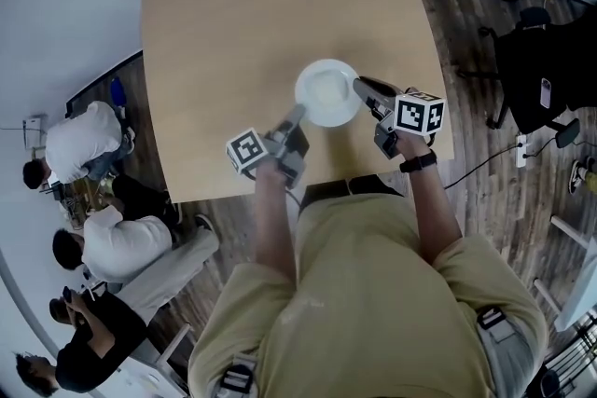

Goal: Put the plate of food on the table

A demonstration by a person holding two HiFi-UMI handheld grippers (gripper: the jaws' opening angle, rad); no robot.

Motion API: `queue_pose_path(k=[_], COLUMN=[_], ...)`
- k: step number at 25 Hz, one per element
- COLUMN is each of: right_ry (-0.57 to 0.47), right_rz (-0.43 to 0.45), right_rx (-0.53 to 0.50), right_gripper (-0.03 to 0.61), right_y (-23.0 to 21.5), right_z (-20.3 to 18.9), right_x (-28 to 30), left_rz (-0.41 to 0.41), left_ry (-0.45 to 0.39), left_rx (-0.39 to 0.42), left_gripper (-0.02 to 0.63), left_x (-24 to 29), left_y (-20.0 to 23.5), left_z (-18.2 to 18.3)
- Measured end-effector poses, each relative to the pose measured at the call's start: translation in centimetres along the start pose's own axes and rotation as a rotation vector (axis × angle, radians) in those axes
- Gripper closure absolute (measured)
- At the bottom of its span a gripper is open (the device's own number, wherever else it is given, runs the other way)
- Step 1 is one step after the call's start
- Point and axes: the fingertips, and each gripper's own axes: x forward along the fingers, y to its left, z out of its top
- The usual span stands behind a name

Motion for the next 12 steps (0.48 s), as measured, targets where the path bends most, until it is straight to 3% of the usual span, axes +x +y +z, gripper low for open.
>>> queue_pose_path(k=[3,9,12], right_ry=[0.025,0.042,0.071], right_rz=[0.015,-0.002,0.019], right_rx=[-0.01,-0.011,-0.018], right_gripper=[0.54,0.54,0.54], right_y=[6.0,5.8,11.3], right_z=[-3.9,-4.7,-8.8], right_x=[-4.1,-1.3,-5.6], left_rz=[0.03,0.046,0.068], left_ry=[-0.037,-0.055,-0.096], left_rx=[0.031,0.047,0.056], left_gripper=[0.603,0.603,0.601], left_x=[-6.9,-7.5,-14.0], left_y=[-2.8,-1.0,-3.5], left_z=[-4.7,-2.4,-7.6])
